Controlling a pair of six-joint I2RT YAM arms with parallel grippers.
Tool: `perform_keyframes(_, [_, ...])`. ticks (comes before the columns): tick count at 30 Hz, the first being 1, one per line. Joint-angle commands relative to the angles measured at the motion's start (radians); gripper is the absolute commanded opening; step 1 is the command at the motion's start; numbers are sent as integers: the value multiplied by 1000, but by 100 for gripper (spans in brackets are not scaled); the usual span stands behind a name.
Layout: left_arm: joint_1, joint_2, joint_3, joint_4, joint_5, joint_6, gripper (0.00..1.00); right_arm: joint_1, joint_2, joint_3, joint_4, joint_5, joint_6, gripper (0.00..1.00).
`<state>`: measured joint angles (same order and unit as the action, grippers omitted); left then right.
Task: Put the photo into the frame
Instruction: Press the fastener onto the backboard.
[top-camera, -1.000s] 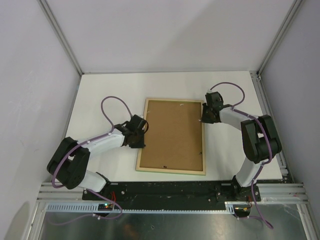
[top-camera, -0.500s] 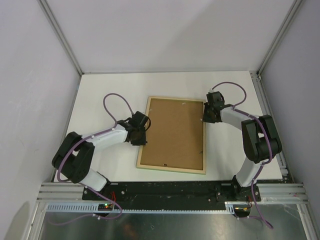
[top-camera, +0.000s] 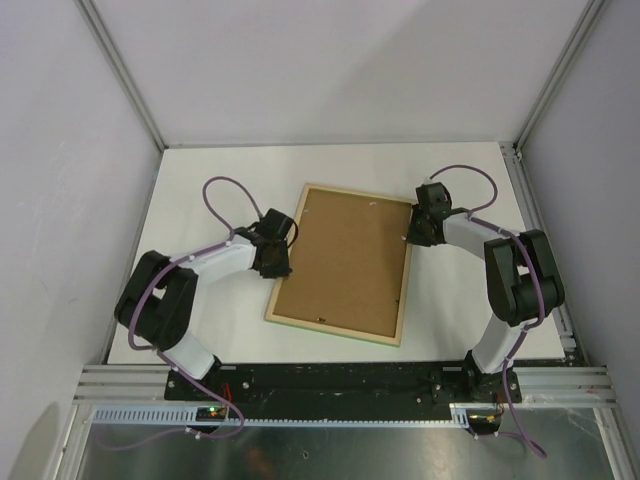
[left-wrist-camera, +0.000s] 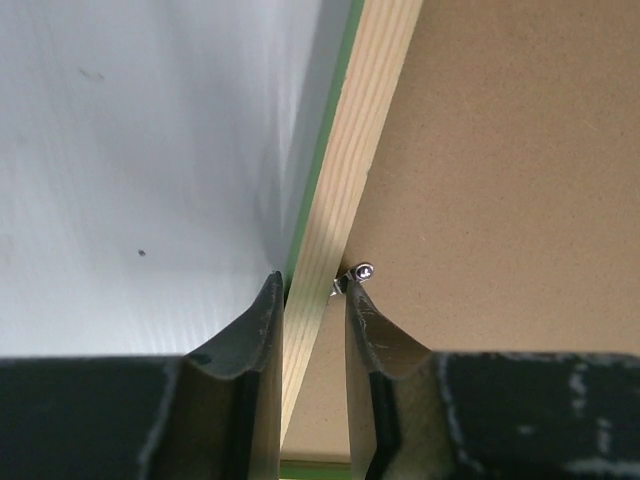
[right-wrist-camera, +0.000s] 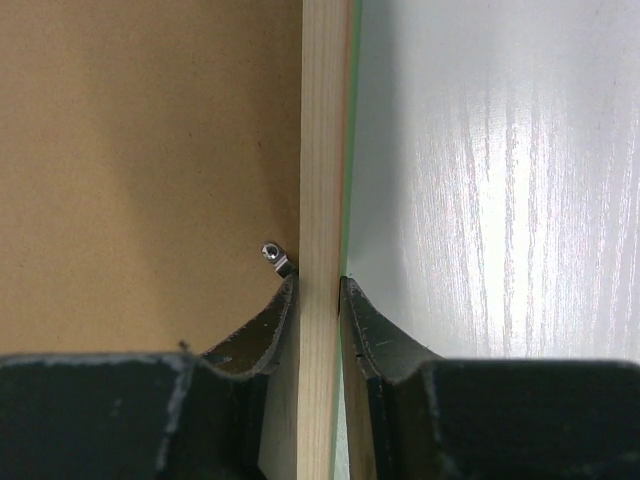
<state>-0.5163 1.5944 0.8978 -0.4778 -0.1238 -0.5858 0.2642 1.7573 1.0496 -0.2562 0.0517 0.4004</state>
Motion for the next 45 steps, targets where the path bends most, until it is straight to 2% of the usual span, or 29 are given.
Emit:
perform_keyframes(1, [79,107,41,44,-181,-9,0,3,-38,-2,-81,-40,48,0])
perform_keyframes(10, [172,255,232,42,-221,108,3,16,-135,-143,-49,-101,153,0])
perform_keyframes(17, [220,379,394,40,-197,159,11,106,-285,-361,57,-145,304,1])
perform_keyframes(20, [235,405,461,33,-182,175,20,163,-344,-414,75,-123,370,11])
perform_keyframes(25, [246,395,531,13,-172,198,39,185,-428,-423,72,-96,408,34])
perform_keyframes(30, [266,290,510,-14,-148,161,59,171,-494,-416,92,-110,408,44])
perform_keyframes(34, [279,168,429,-61,-115,40,69,174,-518,-376,73,-100,382,46])
perform_keyframes(37, [280,44,299,-83,-75,-168,78,181,-519,-345,76,-89,369,46])
perform_keyframes(41, [256,-124,120,-84,-48,-470,80,189,-497,-299,72,-78,357,46])
perform_keyframes(45, [158,-178,46,-86,-90,-667,79,192,-485,-270,75,-83,351,46])
